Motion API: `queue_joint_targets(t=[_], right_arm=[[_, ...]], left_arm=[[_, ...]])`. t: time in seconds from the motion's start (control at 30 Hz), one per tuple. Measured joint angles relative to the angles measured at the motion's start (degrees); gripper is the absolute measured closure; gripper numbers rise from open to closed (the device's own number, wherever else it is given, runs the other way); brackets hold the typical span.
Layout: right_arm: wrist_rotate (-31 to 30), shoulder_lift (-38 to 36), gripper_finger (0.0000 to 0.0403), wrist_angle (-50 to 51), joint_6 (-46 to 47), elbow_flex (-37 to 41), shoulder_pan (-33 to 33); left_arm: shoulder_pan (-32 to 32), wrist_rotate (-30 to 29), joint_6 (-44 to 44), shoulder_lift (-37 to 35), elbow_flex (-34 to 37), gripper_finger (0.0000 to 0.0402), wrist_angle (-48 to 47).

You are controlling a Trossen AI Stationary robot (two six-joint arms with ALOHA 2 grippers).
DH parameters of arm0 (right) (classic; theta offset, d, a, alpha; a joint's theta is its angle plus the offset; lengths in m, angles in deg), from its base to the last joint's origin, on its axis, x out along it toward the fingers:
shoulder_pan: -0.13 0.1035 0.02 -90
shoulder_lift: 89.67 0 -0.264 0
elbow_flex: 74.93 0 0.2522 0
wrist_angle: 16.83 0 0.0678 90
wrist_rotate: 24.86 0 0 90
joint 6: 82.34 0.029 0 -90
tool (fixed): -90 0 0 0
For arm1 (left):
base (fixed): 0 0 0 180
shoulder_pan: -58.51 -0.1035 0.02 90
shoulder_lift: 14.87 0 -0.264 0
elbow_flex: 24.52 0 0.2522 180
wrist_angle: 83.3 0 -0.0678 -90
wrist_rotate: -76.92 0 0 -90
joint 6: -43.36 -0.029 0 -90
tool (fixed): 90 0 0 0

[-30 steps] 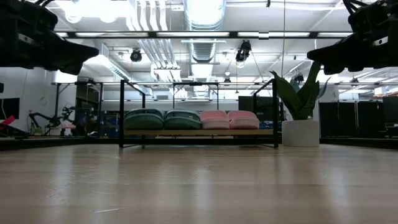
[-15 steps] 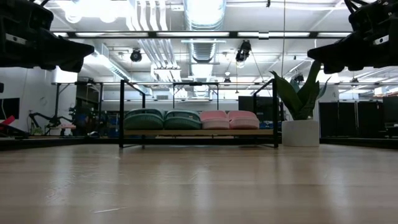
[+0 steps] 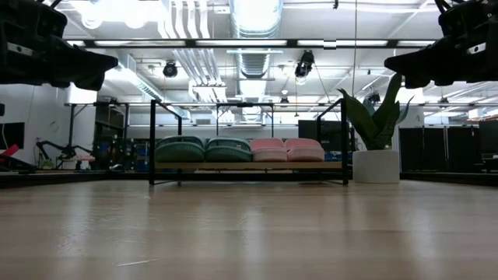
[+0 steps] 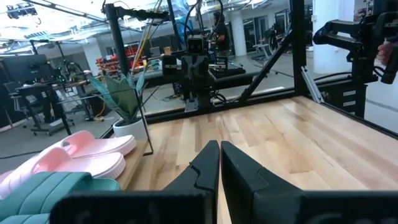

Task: Pick and place slides into the shelf
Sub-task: Return to Home Position

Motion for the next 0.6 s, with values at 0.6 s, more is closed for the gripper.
queue_joint_targets(t=[0.6], right_arm=[[0.0,0.02,0.0394,0.07,-0.07,-0.03,0.0]], left_arm=[[0.0,0.13,-0.02,0.5,0.0,0.0401,0.02]])
